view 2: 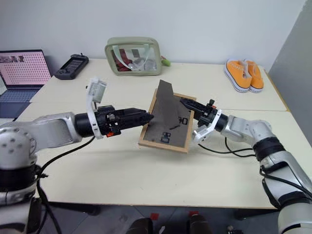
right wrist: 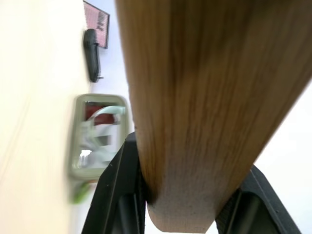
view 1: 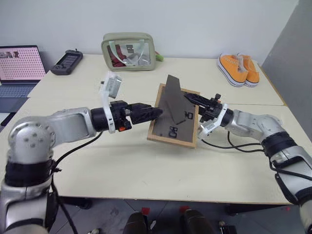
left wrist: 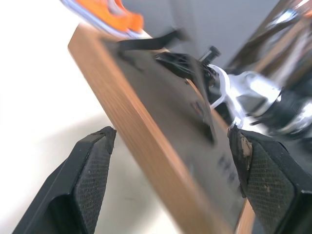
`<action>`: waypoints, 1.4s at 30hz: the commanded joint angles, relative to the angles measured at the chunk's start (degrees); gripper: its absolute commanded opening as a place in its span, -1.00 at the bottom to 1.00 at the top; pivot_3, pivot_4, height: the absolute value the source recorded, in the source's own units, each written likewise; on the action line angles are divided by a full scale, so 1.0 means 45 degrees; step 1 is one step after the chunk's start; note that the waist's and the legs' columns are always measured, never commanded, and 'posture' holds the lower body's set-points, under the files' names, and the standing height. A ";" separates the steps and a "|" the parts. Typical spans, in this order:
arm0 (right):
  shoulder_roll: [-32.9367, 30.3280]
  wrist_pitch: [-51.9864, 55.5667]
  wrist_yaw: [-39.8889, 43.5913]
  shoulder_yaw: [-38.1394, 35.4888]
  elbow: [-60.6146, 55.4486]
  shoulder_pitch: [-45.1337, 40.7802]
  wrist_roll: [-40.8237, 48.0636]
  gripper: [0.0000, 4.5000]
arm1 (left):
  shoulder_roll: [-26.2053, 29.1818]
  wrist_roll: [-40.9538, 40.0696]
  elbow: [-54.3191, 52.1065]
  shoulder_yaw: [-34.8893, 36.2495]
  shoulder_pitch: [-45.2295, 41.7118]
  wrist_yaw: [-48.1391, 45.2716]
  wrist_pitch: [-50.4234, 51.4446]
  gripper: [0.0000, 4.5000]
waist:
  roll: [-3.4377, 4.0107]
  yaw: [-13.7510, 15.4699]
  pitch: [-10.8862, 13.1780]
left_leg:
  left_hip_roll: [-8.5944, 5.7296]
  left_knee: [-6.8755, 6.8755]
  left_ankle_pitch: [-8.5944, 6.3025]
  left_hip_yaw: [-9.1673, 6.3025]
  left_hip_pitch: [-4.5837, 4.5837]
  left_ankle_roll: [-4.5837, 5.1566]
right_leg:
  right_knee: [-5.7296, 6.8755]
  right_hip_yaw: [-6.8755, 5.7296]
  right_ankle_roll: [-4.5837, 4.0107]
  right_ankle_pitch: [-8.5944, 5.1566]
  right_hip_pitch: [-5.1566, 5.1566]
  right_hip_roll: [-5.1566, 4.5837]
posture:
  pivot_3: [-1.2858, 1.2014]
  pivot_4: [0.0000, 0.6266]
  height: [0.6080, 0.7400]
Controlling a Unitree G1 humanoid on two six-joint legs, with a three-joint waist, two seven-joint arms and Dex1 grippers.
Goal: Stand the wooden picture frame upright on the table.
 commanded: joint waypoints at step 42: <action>0.4182 1.4676 1.8961 -0.3899 -0.5964 0.5690 1.5538 -0.43 | 0.1440 0.2759 -0.2019 0.3770 0.6463 -0.2913 -0.1613 0.75 | 0.0014 0.0145 0.0013 | 0.0037 -0.0057 -0.0038 -0.0011 0.0132 0.0048 | -0.0045 -0.0020 -0.0018 -0.0026 0.0120 0.0039 | 0.03 -0.52 1.00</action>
